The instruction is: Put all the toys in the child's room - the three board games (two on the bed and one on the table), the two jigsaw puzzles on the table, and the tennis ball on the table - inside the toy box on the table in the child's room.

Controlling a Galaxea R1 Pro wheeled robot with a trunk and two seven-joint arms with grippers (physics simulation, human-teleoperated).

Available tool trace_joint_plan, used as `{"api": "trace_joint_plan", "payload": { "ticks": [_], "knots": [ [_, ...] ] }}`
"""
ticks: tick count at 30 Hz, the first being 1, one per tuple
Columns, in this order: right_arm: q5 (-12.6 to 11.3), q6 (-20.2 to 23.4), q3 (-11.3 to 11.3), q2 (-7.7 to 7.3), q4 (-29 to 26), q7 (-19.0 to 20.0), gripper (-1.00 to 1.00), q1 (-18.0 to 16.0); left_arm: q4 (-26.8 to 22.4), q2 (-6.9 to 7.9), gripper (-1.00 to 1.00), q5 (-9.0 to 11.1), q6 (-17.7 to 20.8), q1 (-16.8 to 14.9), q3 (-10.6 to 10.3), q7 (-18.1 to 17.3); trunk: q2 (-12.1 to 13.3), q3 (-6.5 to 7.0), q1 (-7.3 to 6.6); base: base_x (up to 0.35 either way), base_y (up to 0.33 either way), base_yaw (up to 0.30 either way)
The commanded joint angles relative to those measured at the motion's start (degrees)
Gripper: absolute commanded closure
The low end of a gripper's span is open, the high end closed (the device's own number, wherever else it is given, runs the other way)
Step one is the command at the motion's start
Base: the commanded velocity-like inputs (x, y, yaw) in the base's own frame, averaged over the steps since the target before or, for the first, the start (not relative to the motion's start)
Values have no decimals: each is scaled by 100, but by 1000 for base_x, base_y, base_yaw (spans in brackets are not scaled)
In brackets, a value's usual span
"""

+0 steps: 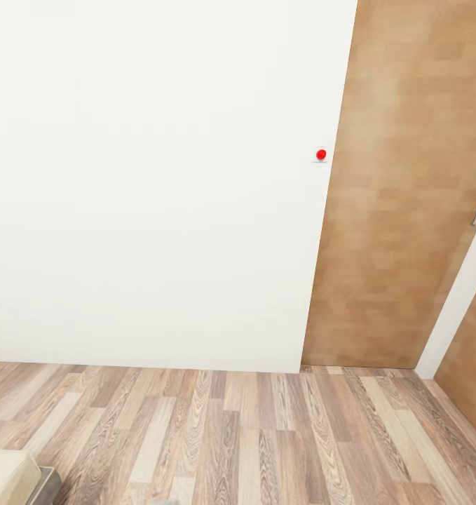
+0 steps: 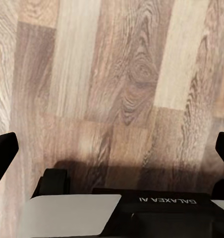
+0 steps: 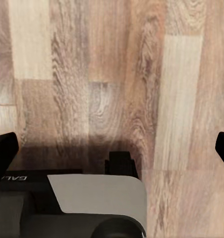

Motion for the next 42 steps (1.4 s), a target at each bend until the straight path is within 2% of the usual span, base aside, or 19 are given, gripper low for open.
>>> {"api": "trace_joint_plan", "payload": {
  "ticks": [1, 5, 14, 17, 20, 26, 28, 29, 31, 32, 33, 34, 37, 38, 40, 41, 42],
  "knots": [
    [-3, 88, -4, 0, -13, -21, -100, -109, -23, -28, -100, 150, 43, -74, 9, -13, -3, -6, 0, 0, 0, 0],
    [-3, 192, -5, -3, -15, -22, -100, -370, -106, -153, -100, 361, 50, -217, 7, -4, -3, -6, 0, 0, 0, 0],
    [1, 266, -5, 8, -84, -19, -100, -708, -415, -273, -100, 518, 103, -338, 6, -27, -3, -6, 0, 0, 0, 0],
    [1, 282, -4, 5, -165, -15, -100, -836, -604, -302, -100, 549, 255, -387, 7, -44, -3, -6, 0, 0, 0, 0],
    [1, 296, -1, -13, -371, -12, -100, -1024, -955, -342, -100, 584, 596, -470, 10, -67, -3, -6, 0, 0, 0, 0],
    [-6, 381, 0, -70, -768, -7, -100, -1177, -1448, -440, -100, 707, 832, -521, 7, -69, -3, -6, 0, 0, 0, 0],
    [-11, 639, -3, -149, -1192, 2, -100, -1225, -1902, -511, -100, 843, 951, -542, -10, -43, -3, -6, 0, 0, 0, 0],
    [-11, 639, -3, -149, -1192, 2, -100, -1225, -1902, -511, -100, 843, 951, -542, -10, -43, -3, -6, 0, 0, 0, 0],
    [-18, 1101, -10, -258, -1756, 64, -100, -1236, -2433, -562, -100, 996, 1121, -551, -27, 10, -3, -6, 0, 0, 0, 0],
    [-18, 1101, -10, -258, -1756, 64, -100, -1236, -2433, -562, -100, 996, 1121, -551, -27, 10, -3, -6, 0, 0, 0, 0],
    [-20, 1385, -11, -330, -2075, 139, -100, -1229, -2711, -583, -100, 1081, 1276, -539, -40, 45, -3, -6, 0, 0, 0, 0],
    [-20, 1385, -11, -330, -2075, 139, -100, -1229, -2711, -583, -100, 1081, 1276, -539, -40, 45, -3, -6, 0, 0, 0, 0],
    [-23, 2246, -13, -620, -3118, 645, -100, -1069, -3586, -623, -100, 1336, 1972, -411, -134, 150, -3, -6, 0, 0, 0, 0],
    [-23, 2246, -13, -620, -3118, 645, -100, -1069, -3586, -623, -100, 1336, 1972, -411, -134, 150, -3, -6, 0, 0, 0, 0],
    [-16, 2661, -19, -837, -3850, 1183, -100, -858, -4241, -638, -100, 1491, 2342, -188, -257, 222, -3, -6, 0, 0, 0, 0],
    [-16, 2661, -19, -837, -3850, 1183, -100, -858, -4241, -638, -100, 1491, 2342, -188, -257, 222, -3, -6, 0, 0, 0, 0],
    [-10, 2817, -22, -942, -4211, 1465, -100, -748, -4593, -644, -100, 1561, 2467, -36, -331, 259, -3, -6, 0, 0, 0, 0]
  ]
}}
